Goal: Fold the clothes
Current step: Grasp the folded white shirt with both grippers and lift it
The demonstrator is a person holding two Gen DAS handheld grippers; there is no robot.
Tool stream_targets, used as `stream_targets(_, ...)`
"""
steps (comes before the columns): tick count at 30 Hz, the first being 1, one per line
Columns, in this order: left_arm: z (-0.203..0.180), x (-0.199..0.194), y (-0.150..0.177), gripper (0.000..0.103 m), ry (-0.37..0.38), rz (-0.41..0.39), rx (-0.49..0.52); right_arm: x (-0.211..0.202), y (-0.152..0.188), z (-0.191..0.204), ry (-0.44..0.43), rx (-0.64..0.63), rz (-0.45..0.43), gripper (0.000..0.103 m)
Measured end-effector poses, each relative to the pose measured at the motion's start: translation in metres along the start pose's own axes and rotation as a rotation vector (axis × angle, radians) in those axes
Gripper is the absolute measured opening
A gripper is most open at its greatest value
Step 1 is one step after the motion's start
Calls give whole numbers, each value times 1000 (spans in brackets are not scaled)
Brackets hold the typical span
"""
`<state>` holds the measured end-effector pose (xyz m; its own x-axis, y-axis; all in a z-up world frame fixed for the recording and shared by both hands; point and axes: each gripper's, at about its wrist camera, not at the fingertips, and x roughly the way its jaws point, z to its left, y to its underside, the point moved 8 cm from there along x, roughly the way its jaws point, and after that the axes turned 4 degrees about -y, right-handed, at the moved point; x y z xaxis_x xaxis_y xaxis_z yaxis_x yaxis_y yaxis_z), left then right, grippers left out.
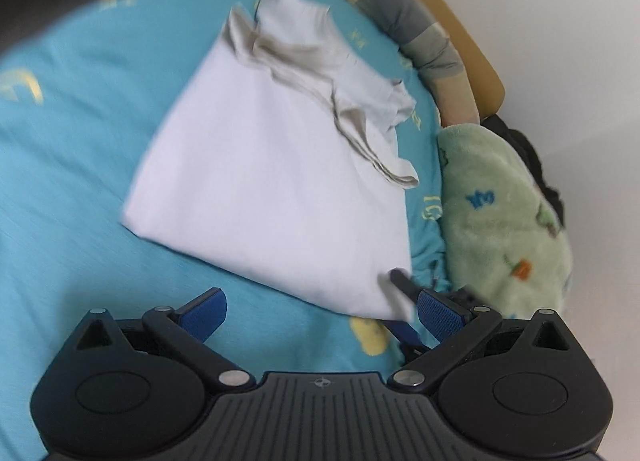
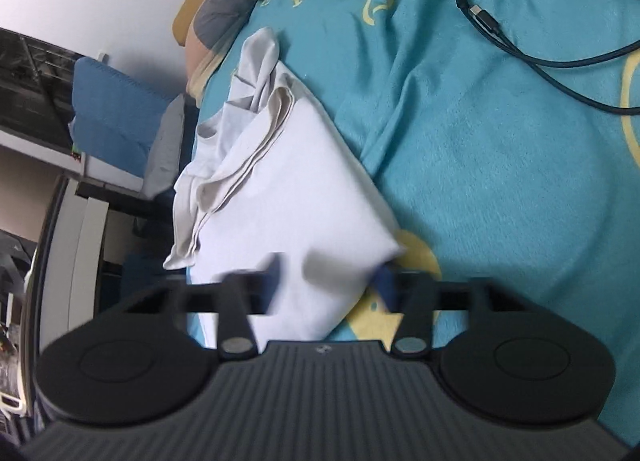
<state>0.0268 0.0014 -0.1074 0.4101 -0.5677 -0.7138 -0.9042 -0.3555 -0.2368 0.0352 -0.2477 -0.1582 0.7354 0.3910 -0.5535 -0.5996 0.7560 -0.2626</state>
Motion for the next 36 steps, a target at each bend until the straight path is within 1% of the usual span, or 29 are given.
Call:
stream_targets(1,2,6,-2,103,32,18,-40,-1,-1,2,-4,-11,-5,11)
stream_targets(3,6,16,-7,101,89,43,-111,-2,-3,7,-11,-37,-15,10)
stream_targets(4,7,17,-9,100,108,42,-129,-5,-6,13,-38,-42,-30,10)
stream_targets(7,10,22,-16,100,163,39,-183,-23,-18,39,-198,-65,-94,9)
stream_targets(9,11,24,-18,100,180,41,-196,-35,-25,55,-272,-119,-146,8)
stream_targets(10,11,25,-18,99,181,45,-198,-40,-27,61,-300,-140,-169,8)
stream_targets(11,12,26,-18,97,162,38,-190,-45,-29,68,-328,-161,-191,8)
stream_targets(12,16,25,-21,92,123,13,-185,-47,-32,69,-348,-148,-201,8)
stream_targets(13,21,22,-24,91,82,-20,-187,-48,-34,68,-360,-132,-207,8)
stream_targets(14,26,19,-28,89,66,-46,-202,-49,-36,67,-360,-127,-212,8)
stream_targets(16,35,14,-36,75,80,-82,-258,-47,-40,63,-344,-136,-220,8)
stream_targets(17,40,12,-41,70,77,-100,-274,-47,-40,62,-342,-135,-220,8)
stream_targets(19,47,11,-45,46,48,-123,-281,-46,-41,59,-338,-134,-219,8)
stream_targets(20,49,11,-46,39,44,-128,-286,-46,-41,57,-336,-133,-219,8)
stream_targets(21,49,9,-47,21,42,-139,-284,-45,-40,58,-330,-144,-222,8)
stream_targets(22,49,6,-49,7,40,-158,-275,-46,-40,59,-322,-157,-224,8)
stream_targets(24,40,-7,-54,7,51,-201,-248,-49,-38,60,-308,-176,-224,8)
stream_targets(26,26,-23,-60,6,72,-255,-199,-54,-37,62,-299,-187,-227,8)
stream_targets(30,-19,-69,-69,4,125,-367,-23,-91,-32,80,-313,-217,-256,7)
stream_targets(32,-34,-95,-67,4,141,-412,31,-109,-29,90,-320,-233,-271,7)
stream_targets(33,-41,-108,-65,4,151,-426,49,-118,-27,94,-324,-240,-278,7)
stream_targets(36,-51,-145,-45,3,178,-432,79,-146,-23,109,-335,-263,-300,7)
